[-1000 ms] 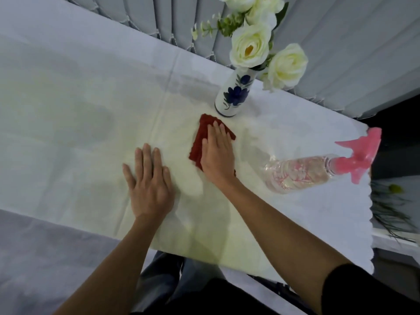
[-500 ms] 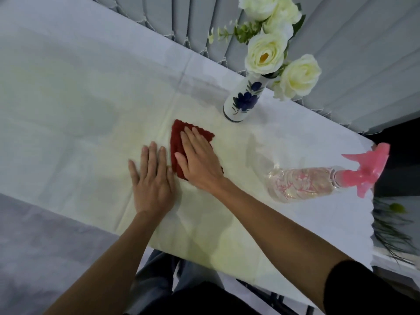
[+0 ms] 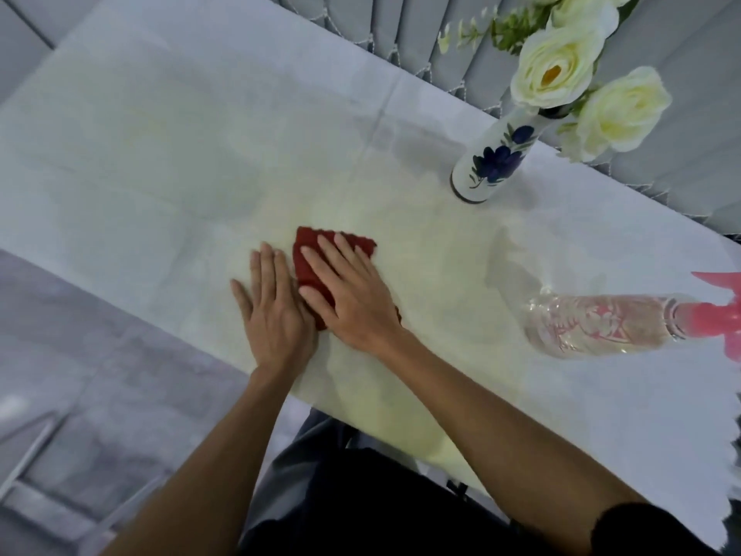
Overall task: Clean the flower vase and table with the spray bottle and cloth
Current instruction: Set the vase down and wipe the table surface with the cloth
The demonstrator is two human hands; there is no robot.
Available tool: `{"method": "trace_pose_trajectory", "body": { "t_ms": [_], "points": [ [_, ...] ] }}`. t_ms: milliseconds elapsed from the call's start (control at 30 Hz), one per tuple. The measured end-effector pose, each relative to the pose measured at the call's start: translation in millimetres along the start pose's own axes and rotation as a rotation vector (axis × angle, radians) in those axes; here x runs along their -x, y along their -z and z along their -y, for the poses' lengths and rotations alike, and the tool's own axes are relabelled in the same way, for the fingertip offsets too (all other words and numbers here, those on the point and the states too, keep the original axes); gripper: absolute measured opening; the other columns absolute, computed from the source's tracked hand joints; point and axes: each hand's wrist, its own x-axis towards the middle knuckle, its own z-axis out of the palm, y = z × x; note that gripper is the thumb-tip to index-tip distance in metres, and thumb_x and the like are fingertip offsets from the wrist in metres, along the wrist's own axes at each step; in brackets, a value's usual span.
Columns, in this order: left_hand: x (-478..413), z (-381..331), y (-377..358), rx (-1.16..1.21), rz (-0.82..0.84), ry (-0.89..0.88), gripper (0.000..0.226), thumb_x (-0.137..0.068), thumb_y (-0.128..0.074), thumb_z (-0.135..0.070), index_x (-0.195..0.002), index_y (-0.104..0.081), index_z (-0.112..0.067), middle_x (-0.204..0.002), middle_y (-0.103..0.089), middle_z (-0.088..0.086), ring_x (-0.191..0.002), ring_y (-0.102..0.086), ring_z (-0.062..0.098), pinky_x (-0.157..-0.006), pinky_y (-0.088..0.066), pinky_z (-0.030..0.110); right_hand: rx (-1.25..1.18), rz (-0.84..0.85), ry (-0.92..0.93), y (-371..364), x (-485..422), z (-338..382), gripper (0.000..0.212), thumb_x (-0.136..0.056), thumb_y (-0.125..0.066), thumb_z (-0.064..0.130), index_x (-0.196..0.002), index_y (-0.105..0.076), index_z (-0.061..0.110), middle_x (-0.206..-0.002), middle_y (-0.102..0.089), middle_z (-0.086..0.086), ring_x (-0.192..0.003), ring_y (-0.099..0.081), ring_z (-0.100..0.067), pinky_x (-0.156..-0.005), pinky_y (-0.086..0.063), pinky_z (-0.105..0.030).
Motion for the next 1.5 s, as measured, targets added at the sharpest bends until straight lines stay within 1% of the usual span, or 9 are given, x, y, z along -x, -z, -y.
{"method": "trace_pose_trajectory", "body": {
  "t_ms": [167, 333, 567, 733, 867, 1000, 1267, 1400, 1500],
  "points": [
    [1, 2, 1, -0.006, 0.032, -0.037, 0.055, -0.109, -0.024, -0.024, -0.161, -0.016, -0.006, -0.171, -0.009, 0.008, -0.159, -0.003, 0.022, -0.127, -0.001, 0.053, 0.171, 0.118, 0.029, 35, 69, -64, 0.058, -0.106, -0.041, 0.044, -0.157, -0.045, 0.018, -0.168, -0.035, -0.008, -0.158, -0.029, -0.028, -0.125, -0.028, -0.050],
    [-1, 3, 3, -0.026, 0.081, -0.033, 0.057, -0.109, -0.021, -0.026, -0.162, -0.011, -0.007, -0.171, -0.002, 0.007, -0.159, 0.003, 0.021, -0.127, 0.002, 0.053, 0.115, 0.116, -0.327, 26, -13, -39, 0.080, -0.098, -0.021, 0.061, -0.164, -0.025, 0.017, -0.174, -0.014, -0.013, -0.162, -0.008, -0.033, -0.130, -0.007, -0.051],
    [7, 24, 21, -0.068, 0.184, -0.088, 0.058, -0.109, -0.022, -0.031, -0.162, -0.008, -0.010, -0.171, 0.001, 0.005, -0.158, 0.005, 0.019, -0.127, 0.005, 0.050, 0.149, 0.199, -0.012, 17, 46, -20, 0.061, -0.106, -0.034, 0.047, -0.163, -0.033, 0.022, -0.172, -0.027, -0.006, -0.160, -0.020, -0.026, -0.129, -0.018, -0.046],
    [9, 24, 28, -0.058, 0.229, -0.097, 0.058, -0.110, -0.024, -0.029, -0.161, -0.012, -0.005, -0.171, -0.002, 0.009, -0.158, 0.004, 0.025, -0.126, 0.004, 0.052, 0.201, 0.161, -0.343, 62, 132, -92, 0.064, -0.105, -0.022, 0.044, -0.162, -0.032, 0.016, -0.173, -0.024, -0.007, -0.161, -0.019, -0.026, -0.127, -0.023, -0.051],
    [14, 3, 28, 0.038, 0.226, -0.066, 0.057, -0.110, -0.025, -0.029, -0.160, -0.017, -0.001, -0.171, -0.006, 0.012, -0.159, 0.002, 0.025, -0.126, 0.004, 0.052, 0.093, 0.164, -0.542, 47, 140, -48, 0.073, -0.102, -0.014, 0.047, -0.165, -0.019, 0.009, -0.174, -0.009, -0.015, -0.162, -0.004, -0.033, -0.131, -0.007, -0.051],
    [37, -34, 20, 0.043, 0.258, -0.247, 0.055, -0.109, -0.026, -0.030, -0.157, -0.028, -0.001, -0.169, -0.017, 0.014, -0.158, -0.006, 0.028, -0.127, -0.001, 0.053, 0.075, 0.217, -0.297, 27, 151, -25, 0.065, -0.105, -0.027, 0.041, -0.164, -0.028, 0.013, -0.173, -0.020, -0.011, -0.161, -0.016, -0.032, -0.129, -0.016, -0.051],
    [69, -97, 12, -0.024, 0.309, -0.696, 0.053, -0.103, -0.028, -0.031, -0.137, -0.061, -0.008, -0.152, -0.052, 0.014, -0.150, -0.035, 0.032, -0.120, -0.025, 0.060, -0.104, 0.214, -0.624, 71, 186, -58, 0.066, -0.109, -0.021, 0.051, -0.166, -0.017, 0.019, -0.175, -0.006, 0.000, -0.163, -0.001, -0.020, -0.131, -0.005, -0.042],
    [72, -124, 9, 0.031, 0.343, -0.738, 0.056, -0.102, -0.031, -0.038, -0.135, -0.064, -0.007, -0.145, -0.059, 0.015, -0.145, -0.043, 0.036, -0.119, -0.029, 0.054, -0.488, -0.130, -0.958, 125, 209, -60, 0.044, -0.111, -0.040, 0.037, -0.145, -0.056, 0.014, -0.141, -0.063, -0.006, -0.136, -0.055, -0.026, -0.104, -0.039, -0.027],
    [76, -141, 11, 0.004, 0.462, -0.694, 0.057, -0.101, -0.045, -0.042, -0.144, -0.053, -0.006, -0.137, -0.060, 0.018, -0.129, -0.051, 0.039, -0.110, -0.041, 0.045, -0.507, -0.354, -1.135, 157, 218, -76, 0.052, -0.104, -0.057, 0.038, -0.150, -0.048, 0.015, -0.147, -0.060, -0.005, -0.133, -0.057, -0.024, -0.102, -0.040, -0.026]
  ]
}}
